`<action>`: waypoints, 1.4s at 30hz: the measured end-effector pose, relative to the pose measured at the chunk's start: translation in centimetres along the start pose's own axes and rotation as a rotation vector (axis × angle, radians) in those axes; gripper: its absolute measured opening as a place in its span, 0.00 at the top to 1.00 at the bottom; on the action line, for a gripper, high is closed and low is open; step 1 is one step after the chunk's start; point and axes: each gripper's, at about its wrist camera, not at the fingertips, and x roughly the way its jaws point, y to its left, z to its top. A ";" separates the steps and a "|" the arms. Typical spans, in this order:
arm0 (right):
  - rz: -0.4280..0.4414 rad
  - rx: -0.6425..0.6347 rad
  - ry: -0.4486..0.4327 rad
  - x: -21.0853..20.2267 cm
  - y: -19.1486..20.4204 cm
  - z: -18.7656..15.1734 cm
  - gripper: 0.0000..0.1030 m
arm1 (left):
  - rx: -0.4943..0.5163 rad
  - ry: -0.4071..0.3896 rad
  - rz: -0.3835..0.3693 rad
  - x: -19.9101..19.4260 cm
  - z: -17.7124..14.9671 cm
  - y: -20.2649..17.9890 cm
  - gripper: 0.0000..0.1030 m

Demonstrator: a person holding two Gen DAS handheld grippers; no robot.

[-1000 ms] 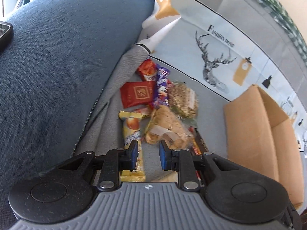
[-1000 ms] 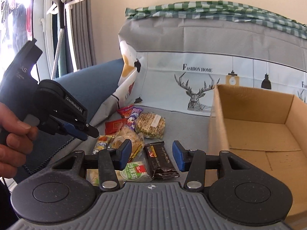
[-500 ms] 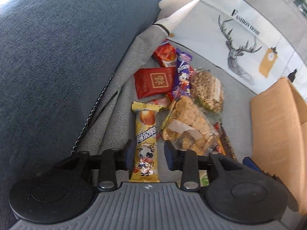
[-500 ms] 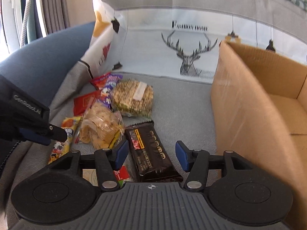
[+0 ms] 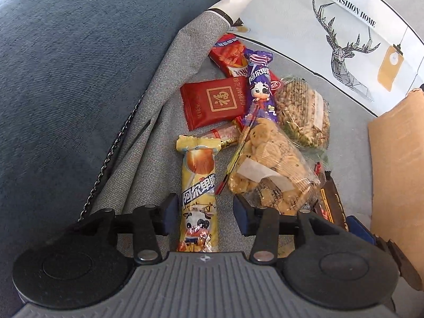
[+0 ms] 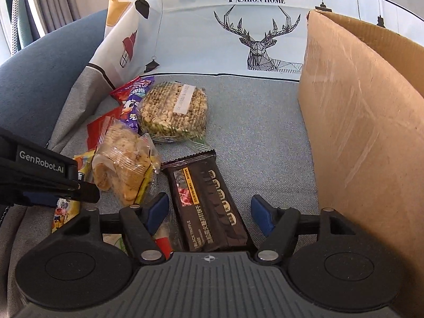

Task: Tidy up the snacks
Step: 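Close the left gripper on the yellow wafer stick while the right gripper grasps the dark chocolate bar, then carry the wafer stick in the left gripper while the right gripper carries the chocolate bar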

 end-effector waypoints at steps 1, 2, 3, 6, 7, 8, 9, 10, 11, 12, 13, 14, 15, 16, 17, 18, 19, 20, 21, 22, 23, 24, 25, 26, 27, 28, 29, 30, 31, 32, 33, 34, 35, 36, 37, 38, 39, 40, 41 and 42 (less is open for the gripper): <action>-0.001 -0.003 0.000 0.1 0.0 0.0 0.31 | 0.002 0.000 0.003 0.0 0.0 0.0 0.52; -0.001 -0.005 -0.001 0.1 0.1 0.0 0.31 | 0.005 0.000 0.004 0.1 0.0 -0.1 0.52; -0.001 -0.007 -0.002 0.2 0.1 0.0 0.32 | 0.008 -0.001 0.005 0.1 0.0 -0.1 0.53; -0.006 -0.024 -0.009 0.1 0.3 -0.1 0.42 | 0.026 -0.002 0.016 0.0 -0.1 -0.1 0.63; -0.006 -0.032 -0.012 0.0 0.3 -0.1 0.48 | 0.031 -0.003 0.021 0.0 -0.2 -0.1 0.67; -0.007 -0.039 -0.015 0.0 0.3 -0.1 0.52 | 0.034 -0.004 0.024 -0.1 -0.1 0.0 0.73; -0.004 -0.038 -0.019 -0.2 0.2 -0.1 0.53 | 0.036 -0.006 0.024 -0.1 -0.1 0.1 0.78; 0.005 -0.033 -0.022 -0.3 0.1 -0.2 0.54 | 0.040 -0.009 0.024 -0.2 -0.1 0.1 0.79; 0.013 -0.029 -0.023 -0.4 -0.1 -0.1 0.54 | 0.044 -0.013 0.025 -0.3 -0.2 0.2 0.81; 0.017 -0.028 -0.026 -0.5 -0.2 -0.2 0.59 | 0.045 -0.017 0.023 -0.4 -0.2 0.4 0.82; 0.021 -0.027 -0.031 -0.8 -0.3 -0.2 0.59 | 0.044 -0.018 0.019 -0.5 -0.2 0.4 0.82; 0.022 -0.028 -0.037 -1.1 -0.3 -0.3 0.59 | 0.041 -0.018 0.014 -0.6 -0.3 0.6 0.83; 0.024 -0.034 -0.047 -1.6 -0.3 -0.4 0.60 | 0.037 -0.019 0.008 -0.8 -0.3 0.7 0.83; 0.025 -0.048 -0.058 -2.2 -0.1 -0.5 0.60 | 0.033 -0.019 0.000 -0.9 -0.3 0.8 0.83; 0.026 -0.072 -0.072 -2.8 0.1 -0.6 0.60 | 0.030 -0.022 -0.010 -1.1 -0.4 1.0 0.83; 0.031 -0.100 -0.088 -3.5 0.3 -0.7 0.60 | 0.026 -0.027 -0.020 -1.3 -0.5 1.1 0.84; 0.038 -0.123 -0.102 -4.2 0.5 -0.8 0.60 | 0.023 -0.033 -0.029 -1.6 -0.5 1.1 0.84; 0.048 -0.139 -0.115 -4.9 0.6 -1.0 0.60 | 0.021 -0.040 -0.038 -1.8 -0.5 1.2 0.84; 0.058 -0.150 -0.125 -5.6 0.6 -1.1 0.60 | 0.017 -0.048 -0.050 -2.2 -0.6 1.3 0.84; 0.067 -0.163 -0.135 -6.4 0.6 -1.3 0.60 | 0.014 -0.055 -0.063 -2.6 -0.8 1.4 0.84; 0.073 -0.176 -0.146 -7.2 0.5 -1.5 0.60 | 0.010 -0.061 -0.080 -3.0 -0.9 1.5 0.84; 0.078 -0.188 -0.158 -8.0 0.5 -1.8 0.60 | 0.007 -0.066 -0.094 -3.3 -1.0 1.5 0.84; 0.085 -0.197 -0.169 -8.8 0.5 -2.0 0.60 | 0.006 -0.072 -0.106 -3.6 -1.1 1.6 0.84; 0.092 -0.203 -0.176 -9.6 0.4 -2.3 0.60 | 0.005 -0.078 -0.118 -4.0 -1.2 1.6 0.84; 0.097 -0.209 -0.183 -10.3 0.3 -2.5 0.60 | 0.004 -0.084 -0.130 -4.3 -1.3 1.6 0.84; 0.101 -0.215 -0.190 -11.1 0.2 -2.8 0.60 | 0.005 -0.089 -0.140 -4.7 -1.4 1.6 0.84; 0.105 -0.219 -0.197 -11.7 0.1 -3.0 0.60 | 0.006 -0.093 -0.148 -5.0 -1.5 1.5 0.84; 0.109 -0.221 -0.205 -12.3 0.0 -3.2 0.60 | 0.007 -0.096 -0.155 -5.3 -1.5 1.3 0.84; 0.112 -0.222 -0.213 -12.9 -0.1 -3.4 0.60 | 0.008 -0.098 -0.162 -5.6 -1.5 1.2 0.84; 0.112 -0.226 -0.220 -13.4 -0.2 -3.5 0.60 | 0.009 -0.102 -0.169 -5.9 -1.6 1.0 0.84; 0.110 -0.229 -0.226 -13.8 -0.2 -3.6 0.60 | 0.008 -0.105 -0.175 -6.2 -1.6 0.9 0.84; 0.109 -0.229 -0.234 -14.3 -0.3 -3.6 0.60 | 0.007 -0.109 -0.180 -6.4 -1.7 0.7 0.84; 0.109 -0.229 -0.244 -14.7 -0.4 -3.5 0.60 | 0.007 -0.112 -0.187 -6.7 -1.7 0.4 0.84; 0.108 -0.228 -0.250 -15.0 -0.5 -3.4 0.60 | 0.008 -0.116 -0.192 -6.9 -1.8 0.2 0.84; 0.106 -0.227 -0.254 -15.3 -0.6 -3.3 0.60 | 0.011 -0.118 -0.196 -7.0 -1.9 -0.1 0.84; 0.104 -0.224 -0.257 -15.6 -0.8 -3.2 0.60 | 0.013 -0.118 -0.201 -7.1 -1.9 -0.4 0.84; 0.103 -0.220 -0.261 -15.8 -1.0 -3.1 0.60 | 0.016 -0.120 -0.208 -7.3 -2.0 -0.6 0.84; 0.101 -0.217 -0.266 -16.2 -1.2 -3.0 0.60 | 0.017 -0.123 -0.212 -7.4 -2.0 -0.9 0.84; 0.099 -0.216 -0.273 -16.5 -1.3 -2.9 0.60 | 0.018 -0.127 -0.219 -7.5 -1.9 -1.2 0.84; 0.096 -0.214 -0.281 -16.9 -1.5 -2.8 0.60 | 0.019 -0.134 -0.228 -7.7 -2.0 -1.4 0.84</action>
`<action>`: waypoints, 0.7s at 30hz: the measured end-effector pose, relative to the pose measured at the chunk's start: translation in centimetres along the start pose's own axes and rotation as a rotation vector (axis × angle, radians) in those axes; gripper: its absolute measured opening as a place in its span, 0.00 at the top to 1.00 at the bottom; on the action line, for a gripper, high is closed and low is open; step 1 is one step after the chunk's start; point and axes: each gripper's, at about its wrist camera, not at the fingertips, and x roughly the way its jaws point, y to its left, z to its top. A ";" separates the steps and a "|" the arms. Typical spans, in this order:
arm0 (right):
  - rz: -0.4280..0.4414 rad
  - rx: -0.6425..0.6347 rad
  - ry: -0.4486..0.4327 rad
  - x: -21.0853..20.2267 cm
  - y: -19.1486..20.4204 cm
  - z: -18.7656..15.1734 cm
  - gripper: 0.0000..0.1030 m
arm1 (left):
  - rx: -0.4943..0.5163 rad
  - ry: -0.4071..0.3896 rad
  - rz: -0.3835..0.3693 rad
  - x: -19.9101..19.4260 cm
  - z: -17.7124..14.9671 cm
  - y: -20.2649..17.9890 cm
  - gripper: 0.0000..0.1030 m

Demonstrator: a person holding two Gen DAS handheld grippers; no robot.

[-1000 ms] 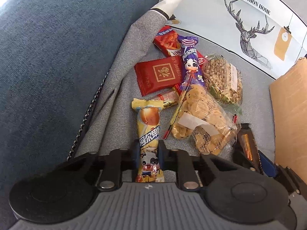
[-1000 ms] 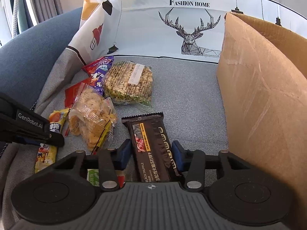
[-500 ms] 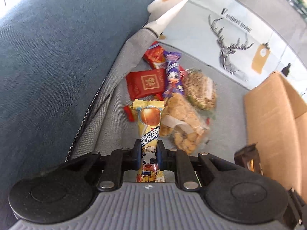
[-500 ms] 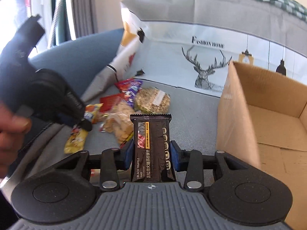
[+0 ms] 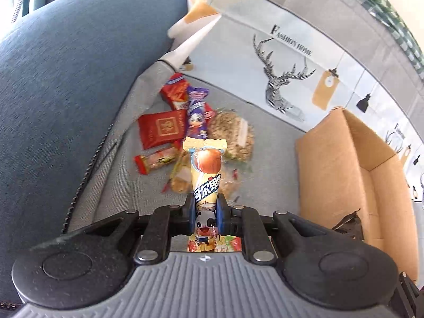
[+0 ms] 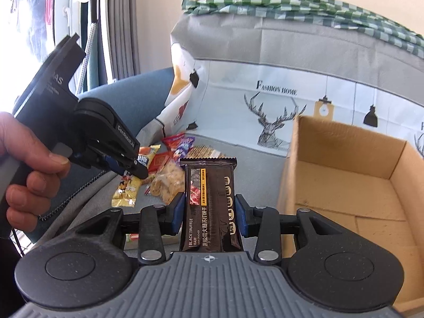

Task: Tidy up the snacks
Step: 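Carry the wafer stick in the left gripper while the right gripper carries the chocolate bar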

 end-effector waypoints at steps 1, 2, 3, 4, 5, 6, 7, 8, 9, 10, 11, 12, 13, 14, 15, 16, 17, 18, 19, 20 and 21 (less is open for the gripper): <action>-0.003 0.002 -0.006 -0.3 -0.2 0.2 0.60 | 0.002 -0.007 -0.007 -0.1 0.0 -0.2 0.84; -0.005 0.007 -0.012 -0.6 -0.6 0.5 0.60 | 0.004 -0.014 -0.013 -0.2 0.0 -0.4 0.84; -0.007 0.015 -0.018 -1.0 -0.9 0.9 0.60 | 0.005 -0.019 -0.018 -0.3 0.0 -0.6 0.84; -0.010 0.023 -0.026 -1.3 -1.3 1.3 0.60 | 0.006 -0.023 -0.024 -0.4 0.0 -0.7 0.84; -0.011 0.029 -0.036 -1.6 -1.8 1.9 0.60 | 0.007 -0.027 -0.028 -0.4 0.0 -1.0 0.84; -0.013 0.030 -0.048 -1.9 -2.3 2.6 0.60 | 0.010 -0.031 -0.033 -0.5 -0.1 -1.2 0.84; -0.015 0.026 -0.061 -2.2 -2.9 3.3 0.60 | 0.015 -0.034 -0.035 -0.5 -0.1 -1.5 0.84; -0.014 0.015 -0.073 -2.4 -3.6 4.0 0.60 | 0.021 -0.038 -0.037 -0.5 -0.1 -1.7 0.84; -0.016 0.001 -0.085 -2.6 -4.4 4.5 0.60 | 0.026 -0.043 -0.041 -0.6 -0.1 -2.0 0.84; -0.025 -0.009 -0.097 -2.6 -5.3 5.0 0.60 | 0.034 -0.050 -0.044 -0.6 -0.1 -2.2 0.84; -0.036 -0.013 -0.107 -2.7 -6.2 5.4 0.60 | 0.041 -0.057 -0.045 -0.7 -0.1 -2.5 0.84; -0.048 -0.010 -0.114 -2.6 -7.2 5.7 0.60 | 0.051 -0.066 -0.045 -0.7 0.0 -2.8 0.84; -0.059 -0.001 -0.119 -2.5 -8.2 5.8 0.60 | 0.056 -0.071 -0.047 -0.8 0.0 -3.1 0.84; -0.072 0.009 -0.123 -2.5 -9.1 5.7 0.60 | 0.061 -0.075 -0.051 -0.8 0.1 -3.4 0.84; -0.085 0.023 -0.125 -2.4 -10.1 5.5 0.60 | 0.065 -0.078 -0.059 -0.8 0.1 -3.8 0.84; -0.095 0.042 -0.121 -2.3 -11.0 5.0 0.60 | 0.069 -0.083 -0.065 -0.9 0.1 -4.1 0.84; -0.100 0.067 -0.109 -2.1 -11.8 4.4 0.60 | 0.074 -0.088 -0.071 -0.9 0.1 -4.5 0.84; -0.099 0.089 -0.089 -1.8 -12.5 3.8 0.60 | 0.079 -0.095 -0.078 -1.0 0.1 -4.9 0.84; -0.098 0.105 -0.065 -1.7 -12.9 3.4 0.60 | 0.083 -0.101 -0.085 -1.0 0.2 -5.3 0.84; -0.101 0.109 -0.059 -1.8 -13.1 3.3 0.60 | 0.088 -0.109 -0.097 -1.1 0.2 -5.9 0.84; -0.100 0.105 -0.071 -2.1 -13.3 3.3 0.60 | 0.092 -0.116 -0.108 -1.1 0.2 -6.4 0.84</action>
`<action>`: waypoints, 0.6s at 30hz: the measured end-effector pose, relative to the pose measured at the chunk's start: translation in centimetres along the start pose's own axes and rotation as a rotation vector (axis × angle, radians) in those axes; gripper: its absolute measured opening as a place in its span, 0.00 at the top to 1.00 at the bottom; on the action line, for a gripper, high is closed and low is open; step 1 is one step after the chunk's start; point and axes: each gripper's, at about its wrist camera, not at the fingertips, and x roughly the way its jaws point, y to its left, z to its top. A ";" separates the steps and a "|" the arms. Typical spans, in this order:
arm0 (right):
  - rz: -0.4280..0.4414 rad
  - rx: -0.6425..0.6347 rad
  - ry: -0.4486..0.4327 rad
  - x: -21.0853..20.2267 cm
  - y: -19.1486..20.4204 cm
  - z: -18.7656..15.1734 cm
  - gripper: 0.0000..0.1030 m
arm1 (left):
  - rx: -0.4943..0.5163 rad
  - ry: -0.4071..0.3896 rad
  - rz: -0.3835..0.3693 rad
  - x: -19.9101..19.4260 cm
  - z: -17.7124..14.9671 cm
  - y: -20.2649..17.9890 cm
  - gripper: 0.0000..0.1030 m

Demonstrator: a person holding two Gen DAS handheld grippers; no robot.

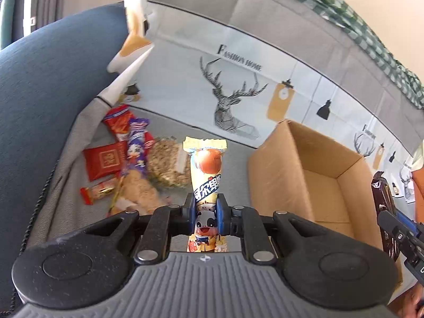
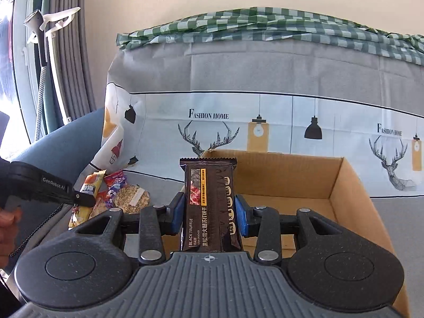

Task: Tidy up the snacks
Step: 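Carry the wafer stick in the left gripper while the right gripper carries the chocolate bar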

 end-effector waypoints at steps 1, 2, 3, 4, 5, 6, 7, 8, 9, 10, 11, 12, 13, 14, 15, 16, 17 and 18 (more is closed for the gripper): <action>0.005 -0.005 -0.012 -0.3 -0.2 0.0 0.60 | 0.003 -0.008 -0.011 0.0 0.0 -0.5 0.84; 0.008 -0.009 -0.018 -0.5 -0.5 0.1 0.60 | 0.007 -0.016 -0.025 -0.1 0.1 -1.0 0.84; 0.005 -0.009 -0.017 -0.7 -0.8 0.0 0.60 | 0.014 -0.028 -0.041 -0.1 0.1 -1.7 0.84; -0.004 -0.007 -0.014 -0.8 -1.2 -0.1 0.60 | 0.020 -0.038 -0.052 -0.1 0.1 -2.3 0.84; -0.011 -0.002 -0.011 -0.9 -1.6 -0.2 0.60 | 0.028 -0.051 -0.063 -0.2 0.1 -2.9 0.84; -0.019 0.005 -0.011 -1.0 -2.1 -0.2 0.60 | 0.038 -0.067 -0.075 -0.2 0.1 -3.7 0.84; -0.028 0.014 -0.015 -1.1 -2.6 -0.2 0.60 | 0.047 -0.080 -0.087 -0.2 0.0 -4.3 0.84; -0.036 0.020 -0.019 -1.3 -3.0 -0.2 0.60 | 0.057 -0.094 -0.100 -0.2 0.0 -5.0 0.84; -0.046 0.027 -0.025 -1.4 -3.4 -0.2 0.60 | 0.065 -0.107 -0.113 -0.2 -0.1 -5.6 0.84; -0.057 0.034 -0.030 -1.6 -3.9 -0.2 0.60 | 0.073 -0.117 -0.125 -0.2 -0.1 -6.2 0.84; -0.070 0.042 -0.033 -1.7 -4.3 -0.3 0.60 | 0.079 -0.125 -0.138 -0.2 -0.2 -6.8 0.84; -0.081 0.050 -0.035 -1.8 -4.8 -0.4 0.60 | 0.087 -0.133 -0.152 -0.2 -0.3 -7.4 0.84; -0.090 0.059 -0.036 -1.9 -5.2 -0.4 0.60 | 0.095 -0.140 -0.165 -0.1 -0.5 -8.0 0.84; -0.099 0.068 -0.038 -2.0 -5.6 -0.5 0.60 | 0.102 -0.147 -0.180 -0.1 -0.6 -8.6 0.84; -0.109 0.076 -0.041 -2.1 -5.9 -0.5 0.60 | 0.110 -0.151 -0.194 -0.1 -0.8 -9.1 0.84; -0.119 0.081 -0.042 -2.2 -6.2 -0.6 0.60 | 0.117 -0.155 -0.207 0.0 -0.9 -9.5 0.84; -0.129 0.087 -0.043 -2.2 -6.5 -0.6 0.60 | 0.124 -0.158 -0.217 0.0 -1.0 -10.0 0.84; -0.137 0.091 -0.042 -2.2 -6.8 -0.6 0.60 | 0.133 -0.161 -0.229 0.0 -1.2 -10.4 0.84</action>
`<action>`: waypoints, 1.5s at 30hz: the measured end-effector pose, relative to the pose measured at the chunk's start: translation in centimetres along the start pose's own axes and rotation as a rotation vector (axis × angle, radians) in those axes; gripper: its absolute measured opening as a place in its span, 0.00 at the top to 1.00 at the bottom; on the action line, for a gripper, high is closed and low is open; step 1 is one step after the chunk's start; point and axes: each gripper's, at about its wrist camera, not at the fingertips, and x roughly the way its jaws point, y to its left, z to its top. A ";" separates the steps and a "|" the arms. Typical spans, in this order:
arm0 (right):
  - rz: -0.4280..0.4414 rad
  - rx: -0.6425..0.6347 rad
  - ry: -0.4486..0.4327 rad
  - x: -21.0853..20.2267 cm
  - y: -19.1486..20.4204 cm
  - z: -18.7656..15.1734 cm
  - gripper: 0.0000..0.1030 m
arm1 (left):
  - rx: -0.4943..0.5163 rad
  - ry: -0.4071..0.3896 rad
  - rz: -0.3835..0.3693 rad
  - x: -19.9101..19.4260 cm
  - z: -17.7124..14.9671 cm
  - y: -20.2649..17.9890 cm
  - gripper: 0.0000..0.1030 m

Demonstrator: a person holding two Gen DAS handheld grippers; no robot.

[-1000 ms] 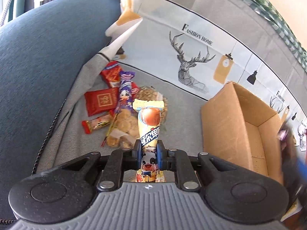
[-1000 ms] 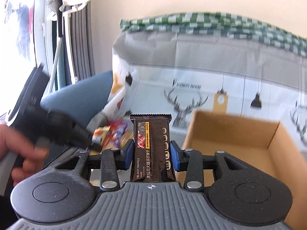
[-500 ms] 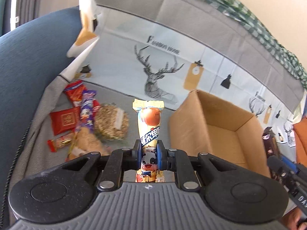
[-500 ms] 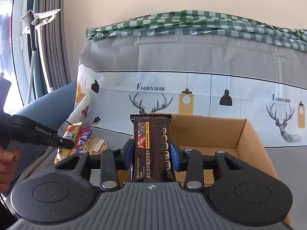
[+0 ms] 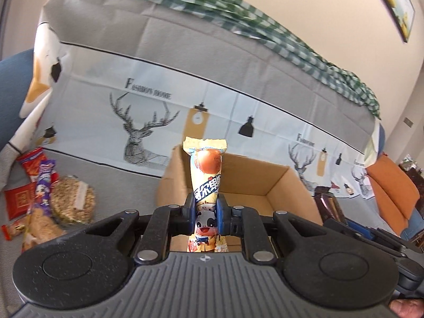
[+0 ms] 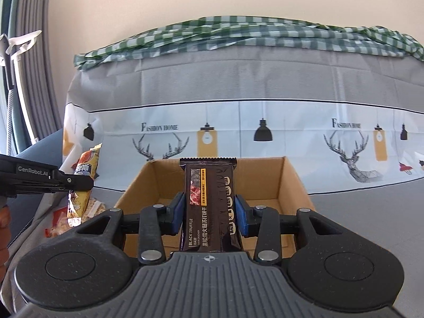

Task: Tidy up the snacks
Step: 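Carry the wafer stick in the left gripper while the right gripper carries the chocolate bar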

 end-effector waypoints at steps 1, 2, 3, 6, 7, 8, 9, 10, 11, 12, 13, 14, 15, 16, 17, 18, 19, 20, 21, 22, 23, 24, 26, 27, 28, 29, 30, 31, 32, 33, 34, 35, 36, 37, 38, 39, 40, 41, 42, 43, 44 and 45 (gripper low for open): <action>-0.008 0.003 0.000 0.0 -0.2 0.0 0.60 | 0.006 -0.001 -0.008 0.1 -0.1 -0.3 0.84; -0.015 0.005 0.002 0.0 -0.3 -0.1 0.60 | 0.013 -0.003 -0.018 0.1 -0.2 -0.6 0.84; -0.021 0.006 0.004 0.1 -0.4 -0.1 0.60 | 0.019 -0.004 -0.027 0.1 -0.3 -0.8 0.84; -0.030 0.010 0.004 0.2 -0.4 -0.1 0.60 | 0.028 -0.003 -0.041 0.2 -0.5 -1.1 0.84; -0.031 0.009 0.004 0.2 -0.4 -0.1 0.60 | 0.030 -0.001 -0.044 0.2 -0.5 -1.1 0.84; -0.031 0.008 0.005 0.3 -0.4 -0.1 0.60 | 0.029 0.000 -0.047 0.3 -0.5 -1.1 0.84; -0.032 0.007 0.005 0.3 -0.2 -0.2 0.60 | 0.027 0.001 -0.049 0.3 -0.6 -1.0 0.84; -0.031 0.006 0.006 0.3 -0.1 -0.2 0.60 | 0.027 0.002 -0.049 0.3 -0.6 -1.0 0.84; -0.031 0.004 0.007 0.4 0.0 -0.2 0.60 | 0.025 0.002 -0.049 0.2 -0.6 -0.9 0.84; -0.029 0.002 0.007 0.4 0.2 -0.1 0.60 | 0.023 0.002 -0.050 0.2 -0.6 -0.8 0.84; -0.029 0.000 0.006 0.4 0.3 -0.2 0.60 | 0.022 0.002 -0.051 0.2 -0.6 -0.8 0.84; -0.029 -0.002 0.007 0.4 0.3 -0.2 0.60 | 0.021 0.002 -0.052 0.2 -0.6 -0.7 0.84; -0.028 -0.004 0.008 0.4 0.4 -0.2 0.60 | 0.022 0.002 -0.051 0.2 -0.6 -0.7 0.84; -0.027 -0.005 0.007 0.5 0.3 -0.1 0.60 | 0.022 0.002 -0.051 0.2 -0.6 -0.7 0.84; -0.027 -0.006 0.007 0.5 0.3 -0.1 0.60 | 0.022 0.002 -0.052 0.2 -0.6 -0.7 0.84; -0.027 -0.008 0.007 0.5 0.3 -0.1 0.60 | 0.022 0.002 -0.052 0.2 -0.6 -0.7 0.84; -0.028 -0.008 0.008 0.5 0.2 -0.2 0.60 | 0.022 0.002 -0.052 0.2 -0.6 -0.7 0.84; -0.029 -0.008 0.009 0.5 0.2 -0.2 0.60 | 0.023 0.001 -0.052 0.1 -0.6 -0.7 0.84; -0.027 -0.009 0.009 0.5 -0.1 -0.2 0.60 | 0.023 0.001 -0.053 0.1 -0.6 -0.7 0.84; -0.028 -0.009 0.009 0.5 -0.1 -0.2 0.60 | 0.023 0.002 -0.054 0.1 -0.6 -0.7 0.84; -0.028 -0.009 0.009 0.5 -0.2 -0.1 0.60 | 0.026 0.002 -0.054 0.1 -0.5 -0.9 0.84; -0.028 -0.009 0.010 0.6 -0.2 -0.1 0.60 | 0.028 0.003 -0.055 0.1 -0.6 -0.9 0.84; -0.030 -0.009 0.011 0.6 -0.1 -0.1 0.60 | 0.030 0.003 -0.056 0.1 -0.6 -1.0 0.84; -0.029 -0.009 0.011 0.6 -0.1 -0.1 0.60 | 0.031 0.003 -0.056 0.2 -0.6 -1.1 0.84; -0.029 -0.009 0.011 0.6 -0.1 -0.1 0.60 | 0.032 0.004 -0.056 0.2 -0.6 -1.1 0.84; -0.029 -0.009 0.011 0.6 0.0 -0.1 0.60 | 0.032 0.006 -0.056 0.2 -0.6 -1.1 0.84; -0.029 -0.009 0.011 0.6 0.0 -0.1 0.60 | 0.033 0.007 -0.057 0.3 -0.7 -1.1 0.84; -0.029 -0.010 0.012 0.7 0.1 -0.1 0.60 | 0.034 0.009 -0.058 0.3 -0.7 -1.2 0.84; -0.029 -0.011 0.013 0.7 0.1 -0.1 0.60 | 0.035 0.010 -0.058 0.4 -0.7 -1.2 0.84; -0.029 -0.012 0.012 0.7 0.1 -0.1 0.60 | 0.037 0.010 -0.059 0.4 -0.7 -1.3 0.84; -0.028 -0.012 0.012 0.7 0.1 -0.1 0.60 | 0.039 0.011 -0.059 0.4 -0.7 -1.3 0.84; -0.028 -0.013 0.012 0.7 0.1 -0.1 0.60 | 0.040 0.013 -0.060 0.5 -0.7 -1.4 0.84; -0.029 -0.014 0.013 0.7 0.1 -0.1 0.60 | 0.041 0.014 -0.060 0.5 -0.7 -1.4 0.84; -0.029 -0.015 0.013 0.7 0.1 -0.1 0.60 | 0.043 0.014 -0.061 0.5 -0.8 -1.4 0.84; -0.029 -0.014 0.013 0.6 0.1 -0.1 0.60 | 0.044 0.015 -0.061 0.6 -0.8 -1.4 0.84; -0.030 -0.014 0.013 0.6 0.1 -0.1 0.60 | 0.046 0.016 -0.062 0.6 -0.8 -1.5 0.84; -0.030 -0.014 0.012 0.6 0.1 -0.1 0.60 | 0.048 0.018 -0.062 0.6 -0.8 -1.5 0.84; -0.029 -0.014 0.012 0.7 0.1 -0.1 0.60 | 0.051 0.020 -0.062 0.7 -0.8 -1.5 0.84; -0.030 -0.014 0.013 0.7 0.1 -0.1 0.60 | 0.054 0.023 -0.063 0.7 -0.8 -1.6 0.84; -0.030 -0.015 0.013 0.7 0.2 -0.1 0.60 | 0.057 0.026 -0.063 0.8 -0.9 -1.6 0.84; -0.030 -0.016 0.013 0.7 0.1 -0.1 0.60 | 0.060 0.030 -0.064 0.8 -0.9 -1.7 0.84; -0.029 -0.017 0.012 0.7 0.1 -0.1 0.60 | 0.063 0.033 -0.065 0.9 -0.9 -1.7 0.84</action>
